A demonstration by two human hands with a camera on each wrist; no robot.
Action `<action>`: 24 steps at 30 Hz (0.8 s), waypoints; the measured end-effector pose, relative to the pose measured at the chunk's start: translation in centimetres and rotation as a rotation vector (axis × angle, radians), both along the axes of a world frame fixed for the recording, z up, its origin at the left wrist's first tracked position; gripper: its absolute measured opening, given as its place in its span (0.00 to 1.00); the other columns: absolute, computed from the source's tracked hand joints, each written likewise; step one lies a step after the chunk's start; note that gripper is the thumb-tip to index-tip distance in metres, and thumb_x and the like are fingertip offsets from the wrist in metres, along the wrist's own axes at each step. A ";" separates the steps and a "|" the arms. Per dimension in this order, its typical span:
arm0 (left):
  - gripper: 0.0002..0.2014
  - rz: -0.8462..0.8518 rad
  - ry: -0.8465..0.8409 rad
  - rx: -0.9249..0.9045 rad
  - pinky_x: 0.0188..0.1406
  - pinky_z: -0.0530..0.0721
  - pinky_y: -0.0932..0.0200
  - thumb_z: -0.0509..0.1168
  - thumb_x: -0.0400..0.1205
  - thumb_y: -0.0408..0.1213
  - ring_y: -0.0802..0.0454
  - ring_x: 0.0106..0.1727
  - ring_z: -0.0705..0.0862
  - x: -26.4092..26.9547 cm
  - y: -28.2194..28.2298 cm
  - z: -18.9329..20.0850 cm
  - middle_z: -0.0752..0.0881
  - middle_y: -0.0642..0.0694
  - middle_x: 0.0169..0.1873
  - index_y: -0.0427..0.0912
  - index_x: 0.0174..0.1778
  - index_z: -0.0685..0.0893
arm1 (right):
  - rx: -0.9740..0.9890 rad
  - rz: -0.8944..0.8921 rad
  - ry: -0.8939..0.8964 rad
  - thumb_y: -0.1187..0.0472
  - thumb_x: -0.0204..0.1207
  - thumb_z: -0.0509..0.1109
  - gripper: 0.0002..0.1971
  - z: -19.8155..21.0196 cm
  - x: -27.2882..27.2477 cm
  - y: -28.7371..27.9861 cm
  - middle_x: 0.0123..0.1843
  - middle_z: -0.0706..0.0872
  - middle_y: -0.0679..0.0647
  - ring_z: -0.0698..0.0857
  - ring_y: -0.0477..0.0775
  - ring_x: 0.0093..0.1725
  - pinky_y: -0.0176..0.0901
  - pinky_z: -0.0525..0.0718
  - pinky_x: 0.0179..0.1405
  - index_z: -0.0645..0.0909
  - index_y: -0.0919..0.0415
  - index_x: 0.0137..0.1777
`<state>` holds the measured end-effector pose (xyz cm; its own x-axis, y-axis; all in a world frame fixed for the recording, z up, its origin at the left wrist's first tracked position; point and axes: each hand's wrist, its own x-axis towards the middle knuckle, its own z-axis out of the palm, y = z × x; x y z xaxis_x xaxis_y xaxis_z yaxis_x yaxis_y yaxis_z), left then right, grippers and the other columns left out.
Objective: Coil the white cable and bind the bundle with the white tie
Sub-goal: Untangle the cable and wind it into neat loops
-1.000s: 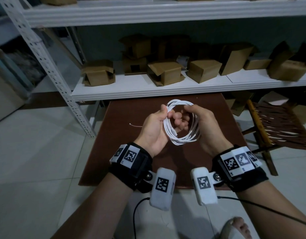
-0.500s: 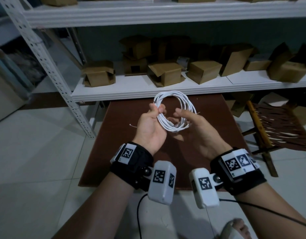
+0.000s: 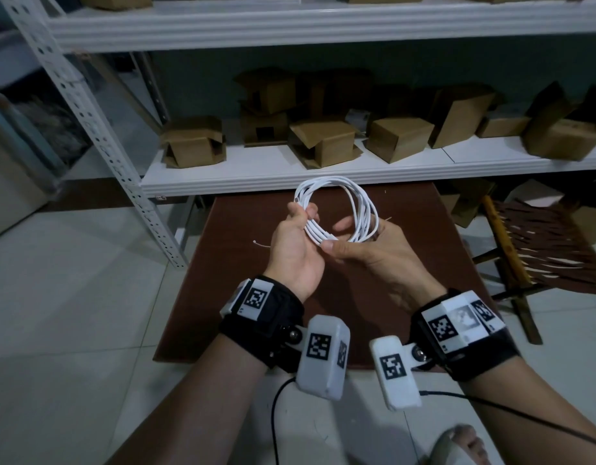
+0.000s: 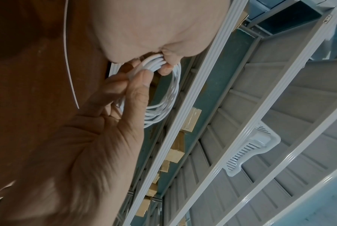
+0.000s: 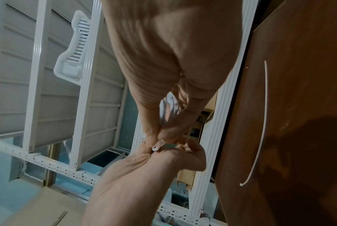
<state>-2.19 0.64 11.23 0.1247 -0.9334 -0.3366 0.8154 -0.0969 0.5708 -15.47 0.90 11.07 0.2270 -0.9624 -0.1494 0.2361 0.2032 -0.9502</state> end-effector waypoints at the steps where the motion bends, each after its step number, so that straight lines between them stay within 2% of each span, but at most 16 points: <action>1: 0.18 -0.002 -0.004 0.003 0.29 0.91 0.53 0.53 0.96 0.47 0.53 0.42 0.77 0.0 0.0 0.0 0.73 0.48 0.41 0.42 0.44 0.75 | -0.003 0.004 0.010 0.80 0.69 0.83 0.26 0.0 0.0 0.0 0.43 0.92 0.68 0.92 0.53 0.36 0.39 0.91 0.38 0.79 0.82 0.65; 4: 0.18 0.008 0.001 0.006 0.30 0.90 0.56 0.53 0.96 0.47 0.54 0.41 0.78 0.0 0.0 -0.2 0.73 0.48 0.41 0.43 0.43 0.75 | 0.013 0.014 0.010 0.80 0.68 0.83 0.24 0.2 0.0 0.0 0.44 0.90 0.70 0.91 0.54 0.35 0.38 0.90 0.39 0.82 0.78 0.64; 6: 0.18 0.005 0.004 0.012 0.33 0.91 0.52 0.54 0.96 0.49 0.53 0.43 0.81 0.0 -0.2 -0.7 0.73 0.47 0.43 0.42 0.44 0.76 | 0.009 0.032 0.034 0.79 0.68 0.84 0.22 0.1 -0.1 0.0 0.40 0.88 0.68 0.88 0.54 0.32 0.38 0.88 0.35 0.84 0.75 0.61; 8: 0.18 -0.010 -0.002 0.014 0.46 0.92 0.40 0.54 0.95 0.51 0.45 0.53 0.90 0.0 -0.5 -1.2 0.74 0.47 0.45 0.42 0.46 0.76 | -0.019 0.055 0.114 0.76 0.69 0.85 0.18 0.0 -0.1 -0.1 0.38 0.86 0.68 0.83 0.52 0.29 0.34 0.81 0.29 0.85 0.77 0.57; 9: 0.18 -0.019 -0.003 0.013 0.50 0.92 0.35 0.54 0.95 0.52 0.37 0.63 0.90 0.0 -0.6 -1.5 0.74 0.46 0.47 0.42 0.47 0.76 | -0.034 0.055 0.141 0.75 0.69 0.85 0.18 -0.2 -0.2 -0.2 0.39 0.86 0.69 0.82 0.51 0.29 0.33 0.78 0.27 0.85 0.81 0.56; 10: 0.18 -0.024 0.002 0.009 0.49 0.93 0.34 0.54 0.95 0.52 0.32 0.67 0.89 0.0 -0.6 -1.6 0.74 0.46 0.47 0.43 0.47 0.76 | -0.041 0.054 0.153 0.74 0.69 0.86 0.20 -0.3 -0.2 -0.3 0.40 0.87 0.69 0.81 0.51 0.28 0.33 0.77 0.26 0.84 0.82 0.56; 13: 0.19 -0.041 0.011 -0.009 0.30 0.92 0.43 0.52 0.95 0.51 0.40 0.53 0.88 -0.1 -0.5 -1.8 0.74 0.47 0.45 0.44 0.45 0.74 | -0.058 0.061 0.178 0.72 0.69 0.87 0.19 -0.4 -0.2 -0.3 0.42 0.89 0.70 0.81 0.49 0.27 0.32 0.77 0.25 0.88 0.78 0.58; 15: 0.21 -0.096 -0.007 -0.037 0.27 0.90 0.37 0.49 0.95 0.53 0.33 0.54 0.92 -0.1 -0.2 -1.6 0.77 0.47 0.47 0.44 0.43 0.74 | -0.074 0.064 0.185 0.73 0.70 0.85 0.16 -0.3 -0.4 -0.3 0.41 0.90 0.68 0.80 0.47 0.26 0.31 0.76 0.24 0.88 0.79 0.56; 17: 0.23 -0.113 -0.035 -0.053 0.26 0.89 0.34 0.47 0.96 0.54 0.32 0.53 0.94 -0.1 -0.1 -1.4 0.78 0.45 0.49 0.43 0.43 0.74 | -0.093 0.056 0.184 0.75 0.72 0.83 0.14 -0.2 -0.4 -0.4 0.34 0.90 0.62 0.79 0.45 0.23 0.30 0.74 0.23 0.88 0.81 0.55; 20: 0.23 -0.084 -0.045 -0.044 0.19 0.85 0.40 0.48 0.95 0.54 0.36 0.48 0.94 0.0 -0.2 -1.4 0.77 0.45 0.48 0.43 0.43 0.74 | -0.112 0.065 0.186 0.76 0.76 0.80 0.14 -0.3 -0.1 -0.2 0.24 0.85 0.52 0.76 0.44 0.20 0.31 0.71 0.20 0.83 0.82 0.59; 22: 0.22 -0.068 -0.067 -0.030 0.18 0.84 0.43 0.49 0.95 0.54 0.36 0.48 0.88 0.2 -0.2 -1.5 0.76 0.45 0.48 0.43 0.43 0.74 | -0.121 0.076 0.170 0.75 0.78 0.78 0.15 -0.4 0.3 0.0 0.23 0.84 0.51 0.76 0.44 0.20 0.32 0.70 0.20 0.81 0.82 0.61; 24: 0.22 -0.079 -0.099 -0.030 0.16 0.82 0.46 0.49 0.95 0.55 0.37 0.39 0.86 0.2 0.0 -1.4 0.76 0.45 0.47 0.44 0.44 0.74 | -0.141 0.068 0.145 0.74 0.78 0.79 0.16 -0.5 0.5 0.1 0.24 0.83 0.53 0.76 0.45 0.20 0.32 0.71 0.20 0.81 0.81 0.62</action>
